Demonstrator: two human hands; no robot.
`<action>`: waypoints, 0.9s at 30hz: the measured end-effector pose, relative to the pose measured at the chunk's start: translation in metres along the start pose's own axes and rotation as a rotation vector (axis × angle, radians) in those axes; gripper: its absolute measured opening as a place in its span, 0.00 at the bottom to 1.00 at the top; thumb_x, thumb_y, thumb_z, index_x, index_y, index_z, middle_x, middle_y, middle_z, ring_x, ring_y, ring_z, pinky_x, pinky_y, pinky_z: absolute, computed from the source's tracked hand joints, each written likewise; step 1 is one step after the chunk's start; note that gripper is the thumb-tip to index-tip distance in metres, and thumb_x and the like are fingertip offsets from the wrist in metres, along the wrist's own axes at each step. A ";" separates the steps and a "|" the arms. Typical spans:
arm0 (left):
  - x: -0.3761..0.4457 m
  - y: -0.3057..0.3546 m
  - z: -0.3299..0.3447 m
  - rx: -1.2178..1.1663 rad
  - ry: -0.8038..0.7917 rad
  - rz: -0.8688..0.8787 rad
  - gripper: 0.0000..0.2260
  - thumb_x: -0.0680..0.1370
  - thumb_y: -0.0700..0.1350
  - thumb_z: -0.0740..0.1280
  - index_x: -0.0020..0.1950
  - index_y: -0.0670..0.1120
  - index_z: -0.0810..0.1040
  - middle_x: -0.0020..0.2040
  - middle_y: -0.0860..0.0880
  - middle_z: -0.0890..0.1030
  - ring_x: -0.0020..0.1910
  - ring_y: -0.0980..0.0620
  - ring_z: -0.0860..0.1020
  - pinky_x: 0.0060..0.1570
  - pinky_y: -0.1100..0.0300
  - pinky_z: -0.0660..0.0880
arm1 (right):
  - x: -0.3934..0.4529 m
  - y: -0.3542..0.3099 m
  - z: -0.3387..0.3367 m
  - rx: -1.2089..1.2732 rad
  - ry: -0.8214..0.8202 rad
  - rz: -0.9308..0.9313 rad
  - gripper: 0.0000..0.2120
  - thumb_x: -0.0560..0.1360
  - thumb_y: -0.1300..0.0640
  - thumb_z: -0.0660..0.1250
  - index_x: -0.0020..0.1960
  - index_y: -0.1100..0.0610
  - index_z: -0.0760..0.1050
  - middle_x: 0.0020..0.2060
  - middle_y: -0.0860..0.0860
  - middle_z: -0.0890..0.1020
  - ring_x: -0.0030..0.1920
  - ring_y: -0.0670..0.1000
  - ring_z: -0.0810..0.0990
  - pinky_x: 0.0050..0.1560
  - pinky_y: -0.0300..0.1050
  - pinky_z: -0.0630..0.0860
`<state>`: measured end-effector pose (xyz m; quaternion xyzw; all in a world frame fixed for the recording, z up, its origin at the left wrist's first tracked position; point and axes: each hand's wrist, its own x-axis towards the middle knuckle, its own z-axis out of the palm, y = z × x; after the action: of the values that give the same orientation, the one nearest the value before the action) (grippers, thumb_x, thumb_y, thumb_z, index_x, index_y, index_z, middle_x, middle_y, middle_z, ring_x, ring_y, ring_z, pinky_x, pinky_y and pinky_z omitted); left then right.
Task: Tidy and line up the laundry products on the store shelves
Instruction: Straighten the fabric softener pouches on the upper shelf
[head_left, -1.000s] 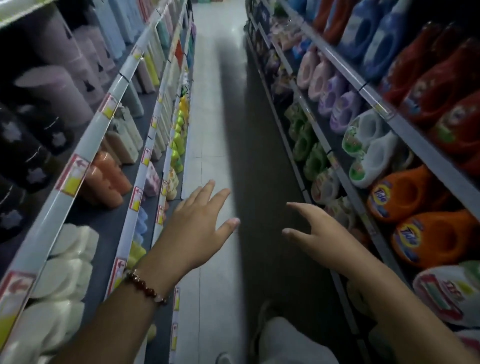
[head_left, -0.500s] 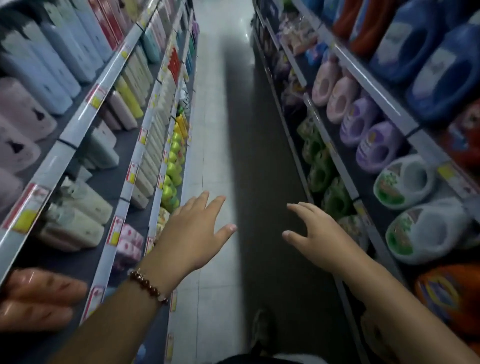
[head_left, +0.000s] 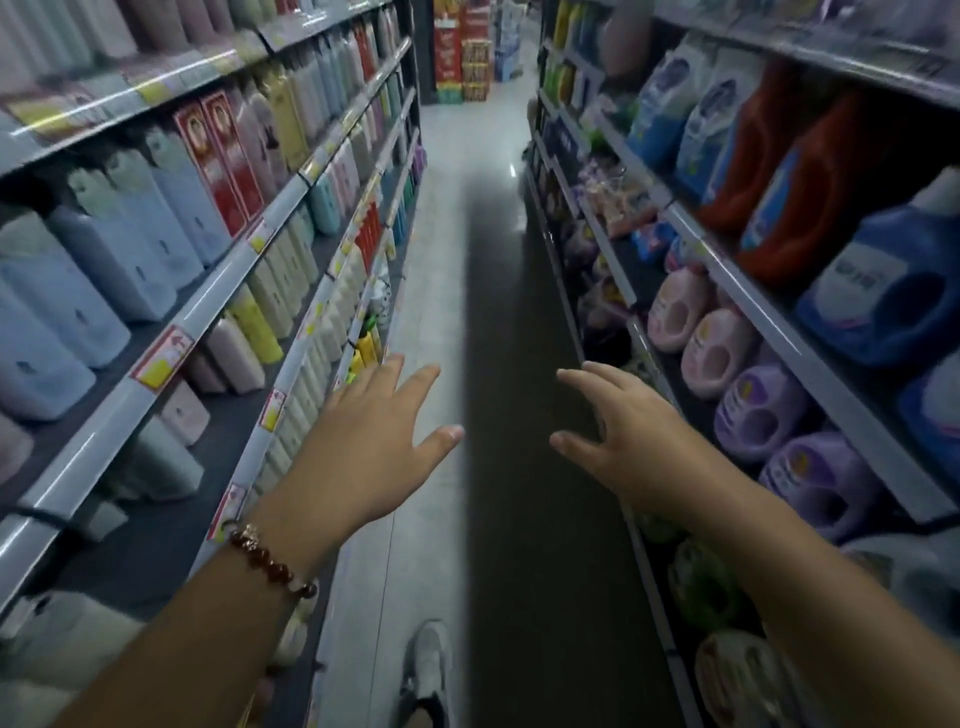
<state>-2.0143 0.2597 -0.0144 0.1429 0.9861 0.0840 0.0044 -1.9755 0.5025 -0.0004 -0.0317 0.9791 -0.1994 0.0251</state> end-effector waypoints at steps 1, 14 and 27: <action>0.026 -0.003 -0.005 0.010 0.003 0.033 0.33 0.78 0.68 0.54 0.80 0.57 0.53 0.81 0.47 0.54 0.79 0.46 0.55 0.75 0.46 0.58 | 0.021 0.001 -0.006 -0.007 0.013 0.003 0.33 0.77 0.40 0.65 0.77 0.43 0.57 0.78 0.45 0.57 0.77 0.48 0.55 0.75 0.47 0.56; 0.368 0.061 -0.127 0.142 0.127 0.562 0.33 0.79 0.67 0.56 0.80 0.54 0.55 0.80 0.46 0.58 0.77 0.45 0.60 0.73 0.49 0.62 | 0.240 0.034 -0.148 -0.009 0.254 0.245 0.33 0.76 0.43 0.68 0.77 0.46 0.61 0.76 0.45 0.60 0.76 0.46 0.57 0.74 0.43 0.57; 0.537 0.236 -0.168 0.047 0.074 0.937 0.34 0.79 0.68 0.56 0.81 0.57 0.51 0.82 0.50 0.51 0.80 0.49 0.54 0.75 0.51 0.59 | 0.290 0.155 -0.288 -0.195 0.532 0.501 0.35 0.75 0.41 0.68 0.77 0.44 0.58 0.77 0.46 0.59 0.77 0.47 0.55 0.75 0.42 0.53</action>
<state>-2.4681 0.6072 0.1993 0.5697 0.8165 0.0595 -0.0724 -2.2905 0.7358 0.1928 0.2596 0.9431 -0.0944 -0.1851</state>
